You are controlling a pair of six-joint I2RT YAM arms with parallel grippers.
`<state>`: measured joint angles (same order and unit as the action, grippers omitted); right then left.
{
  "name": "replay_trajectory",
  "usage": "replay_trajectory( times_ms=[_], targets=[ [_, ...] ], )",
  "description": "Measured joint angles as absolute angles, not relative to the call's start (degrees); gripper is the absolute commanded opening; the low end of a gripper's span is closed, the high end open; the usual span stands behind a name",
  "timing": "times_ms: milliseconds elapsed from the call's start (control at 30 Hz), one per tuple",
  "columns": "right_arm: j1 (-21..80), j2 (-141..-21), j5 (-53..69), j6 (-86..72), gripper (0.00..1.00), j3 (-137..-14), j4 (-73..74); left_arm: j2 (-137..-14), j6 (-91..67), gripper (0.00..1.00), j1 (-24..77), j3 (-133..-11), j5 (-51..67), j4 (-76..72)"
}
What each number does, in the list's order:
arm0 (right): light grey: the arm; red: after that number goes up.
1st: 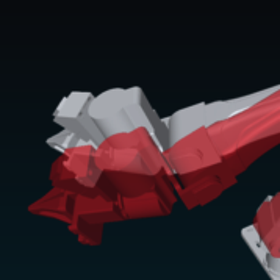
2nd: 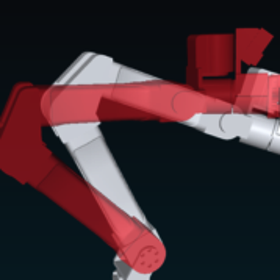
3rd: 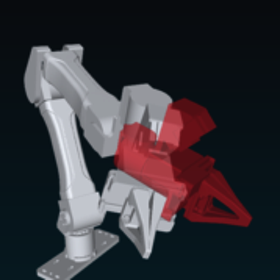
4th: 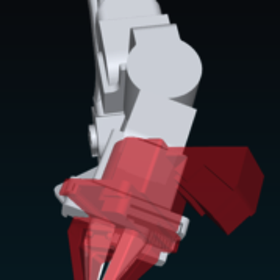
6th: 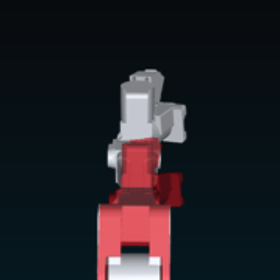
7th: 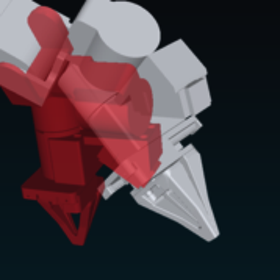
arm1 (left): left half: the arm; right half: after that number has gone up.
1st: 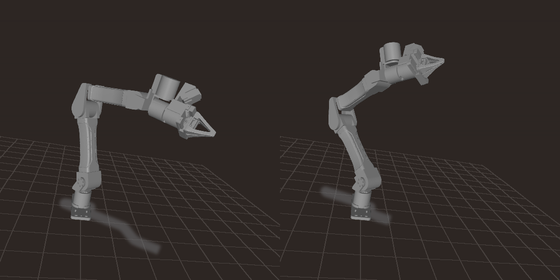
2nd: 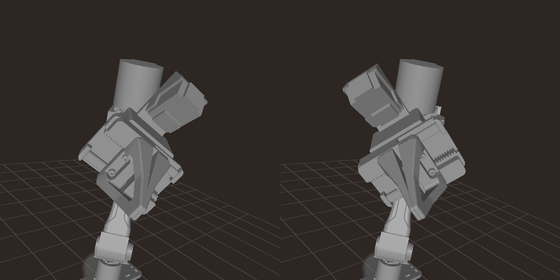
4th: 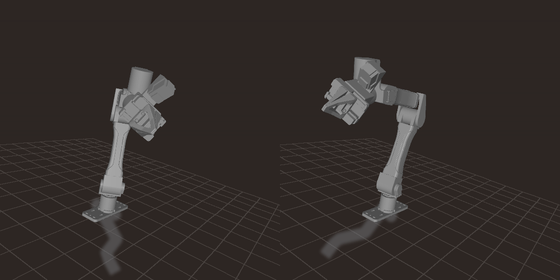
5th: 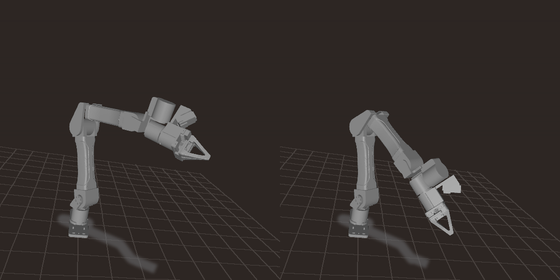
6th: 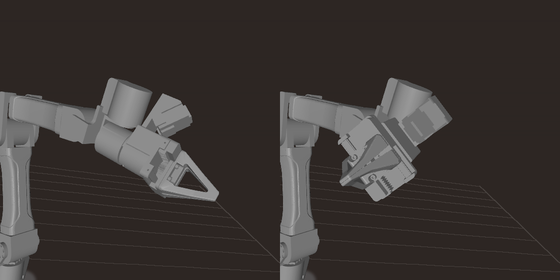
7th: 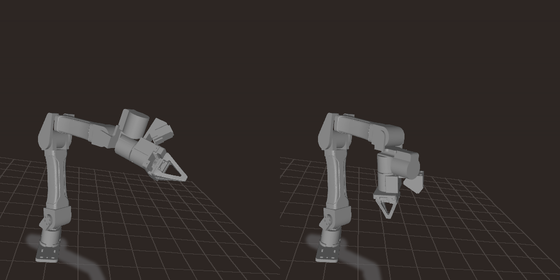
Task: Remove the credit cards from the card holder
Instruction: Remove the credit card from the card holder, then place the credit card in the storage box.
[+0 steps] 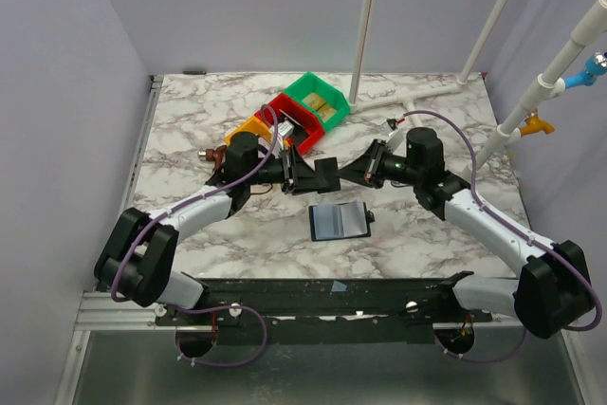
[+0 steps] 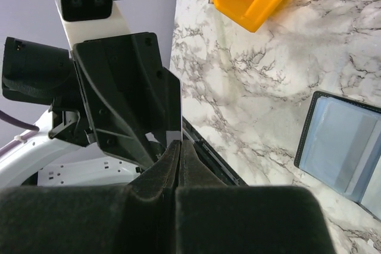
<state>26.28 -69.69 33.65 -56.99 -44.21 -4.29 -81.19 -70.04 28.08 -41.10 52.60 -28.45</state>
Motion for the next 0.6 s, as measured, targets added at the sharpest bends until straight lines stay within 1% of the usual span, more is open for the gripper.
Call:
replay_trajectory(
  times_ms=[33,100,133,167,200,267,333,367,400,467,500,533,600],
  targets=[
    [26.2,-69.7,33.8,-57.0,0.01,-44.2,-4.4,-81.4,-70.5,0.17,28.1,-41.1,52.6,-28.9],
    [26.2,-69.7,34.0,-57.0,0.01,-44.2,-4.6,-81.6,-70.9,0.03,28.1,-41.1,52.7,-29.4],
    [26.2,-69.7,34.0,-57.0,0.01,-44.2,-4.6,-81.7,-71.4,0.0,28.1,-41.1,52.8,-29.7],
    [26.2,-69.7,34.0,-57.0,0.01,-44.2,-4.7,-81.7,-71.4,0.0,28.1,-41.1,52.8,-29.8],
    [26.2,-69.7,34.0,-57.0,0.04,-44.2,-4.6,-81.8,-71.6,0.0,28.1,-41.1,52.8,-30.0],
    [26.2,-69.7,34.0,-56.9,0.24,-44.2,-4.6,-81.8,-71.9,0.0,28.1,-41.1,53.0,-30.4],
    [26.2,-69.7,33.9,-56.7,0.6,-44.3,-4.0,-81.8,-71.9,0.0,28.1,-41.1,53.0,-30.6],
    [26.2,-69.7,33.8,-56.5,0.74,-44.5,-3.3,-81.8,-71.9,0.0,28.1,-41.1,53.1,-30.7],
    [26.2,-69.7,33.5,-56.2,0.83,-44.7,-2.7,-81.8,-71.9,0.0,28.1,-41.1,53.0,-30.6],
    [26.2,-69.7,32.4,-55.0,0.95,-45.4,-0.6,-81.8,-71.5,0.0,28.1,-41.1,53.0,-30.2],
    [26.2,-69.7,31.7,-54.3,0.98,-46.0,0.9,-81.7,-71.0,0.0,28.1,-41.1,53.0,-29.4],
    [26.2,-69.6,30.6,-53.9,1.0,-46.5,2.1,-81.6,-70.4,0.0,28.1,-41.2,52.9,-28.4],
    [26.2,-69.2,27.5,-52.5,1.0,-48.1,5.7,-81.1,-68.8,0.0,28.1,-41.8,51.9,-25.2]
  ],
)
